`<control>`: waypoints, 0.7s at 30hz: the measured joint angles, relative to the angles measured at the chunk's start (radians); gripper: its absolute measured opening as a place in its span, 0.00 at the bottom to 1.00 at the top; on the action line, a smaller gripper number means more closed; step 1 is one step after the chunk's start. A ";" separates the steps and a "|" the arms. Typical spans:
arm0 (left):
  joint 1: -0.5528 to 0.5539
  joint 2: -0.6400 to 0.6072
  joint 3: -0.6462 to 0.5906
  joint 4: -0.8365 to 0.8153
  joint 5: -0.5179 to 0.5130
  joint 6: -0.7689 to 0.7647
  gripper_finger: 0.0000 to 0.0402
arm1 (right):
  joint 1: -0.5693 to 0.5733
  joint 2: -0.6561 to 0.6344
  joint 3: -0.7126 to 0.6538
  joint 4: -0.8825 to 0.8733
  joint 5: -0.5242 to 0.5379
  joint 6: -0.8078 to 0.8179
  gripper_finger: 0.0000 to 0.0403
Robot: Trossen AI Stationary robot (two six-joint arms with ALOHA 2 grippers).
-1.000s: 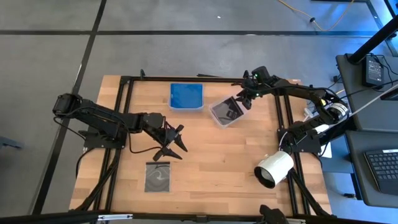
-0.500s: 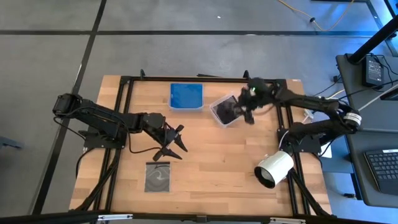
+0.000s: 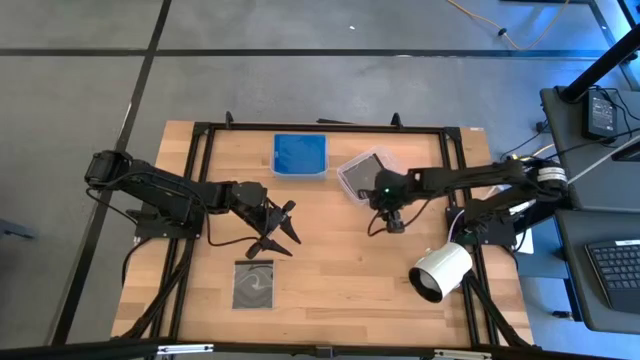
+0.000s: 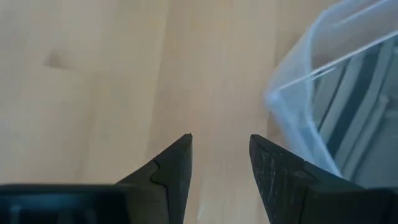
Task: Pick & place jewel cases by type
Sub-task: Adjust the right transparent bin on the shelf
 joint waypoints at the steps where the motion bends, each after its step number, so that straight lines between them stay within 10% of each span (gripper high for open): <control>1: 0.000 0.000 0.000 -0.001 0.000 0.000 0.46 | 0.000 0.029 0.000 0.022 0.012 0.001 0.40; 21: -0.001 0.000 0.000 -0.028 0.000 -0.015 0.46 | -0.080 0.437 0.320 0.118 0.339 -0.085 0.40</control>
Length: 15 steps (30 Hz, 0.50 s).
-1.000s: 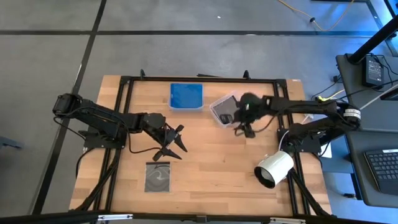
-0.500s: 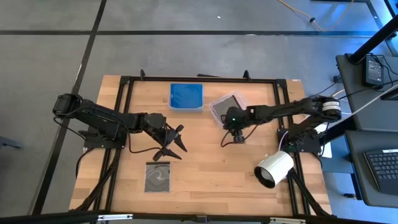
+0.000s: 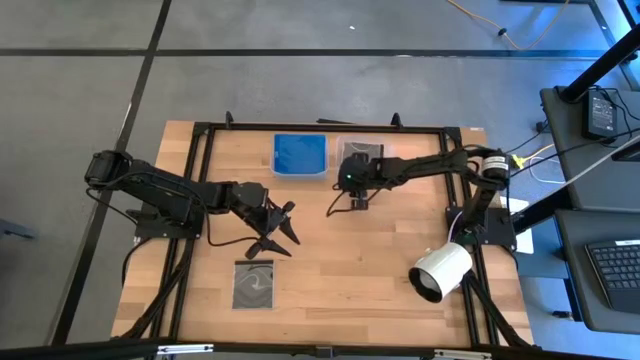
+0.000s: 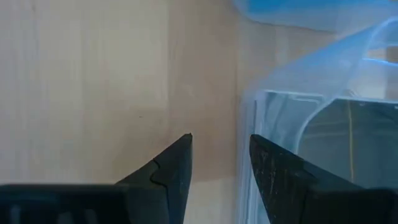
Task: Pick & place jewel cases by type
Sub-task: Adjust the right transparent bin on the shelf, then put the black CD case into the transparent bin
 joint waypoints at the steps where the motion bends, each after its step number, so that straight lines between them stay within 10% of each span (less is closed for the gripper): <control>1: 0.000 0.000 0.000 -0.005 0.000 -0.006 0.46 | 0.001 0.000 0.006 -0.010 -0.013 0.000 0.40; 7: -0.002 0.000 0.000 -0.017 -0.019 -0.033 0.46 | 0.067 -0.087 0.010 -0.029 -0.162 0.134 0.40; 15: -0.118 0.000 0.000 -0.209 -0.322 -0.233 0.46 | 0.212 -0.091 0.010 0.190 -0.240 0.204 0.40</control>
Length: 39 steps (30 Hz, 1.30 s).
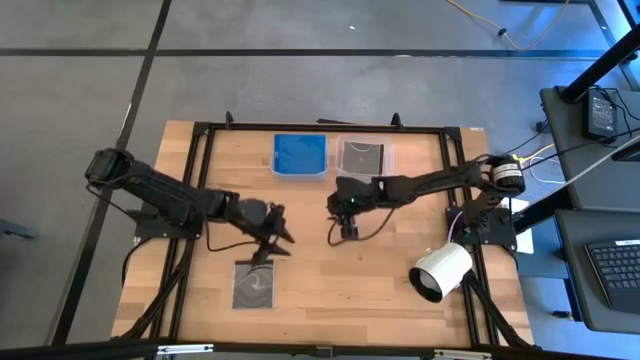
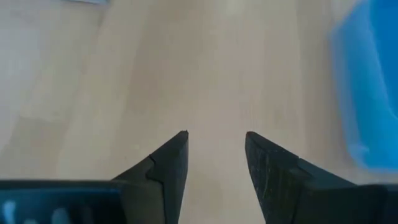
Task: Pick & place jewel cases by type
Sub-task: Put the black CD case into the transparent bin
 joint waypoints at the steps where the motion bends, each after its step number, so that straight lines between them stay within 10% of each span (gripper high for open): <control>1: -0.026 0.000 0.004 -0.029 -0.013 -0.051 0.46 | 0.011 0.001 -0.001 0.007 0.000 0.001 0.40; 16: -0.507 0.007 0.114 -0.421 -0.444 -0.737 0.47 | 0.047 0.004 -0.001 0.089 0.038 0.016 0.40; 22: -0.590 0.094 0.171 -0.612 -0.404 -0.954 0.47 | 0.047 0.004 -0.001 0.089 0.108 0.085 0.40; 39: -0.526 0.245 0.189 -0.699 -0.371 -0.835 0.46 | 0.047 0.004 -0.001 0.096 0.108 0.090 0.40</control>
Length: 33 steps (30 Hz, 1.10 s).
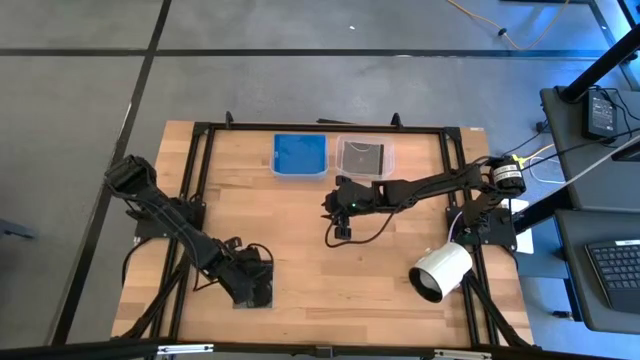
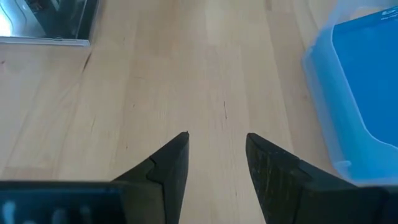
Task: Pick & place jewel cases by type
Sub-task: Put the black CD case into the transparent bin
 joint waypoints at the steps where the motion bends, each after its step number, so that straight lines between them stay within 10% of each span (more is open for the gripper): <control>1: 0.006 0.000 0.000 0.001 -0.009 0.019 0.46 | 0.000 0.000 0.000 0.000 0.000 0.000 0.40; 33: 0.057 0.085 0.002 0.016 -0.188 0.233 0.47 | 0.000 0.000 0.000 -0.007 0.000 -0.001 0.40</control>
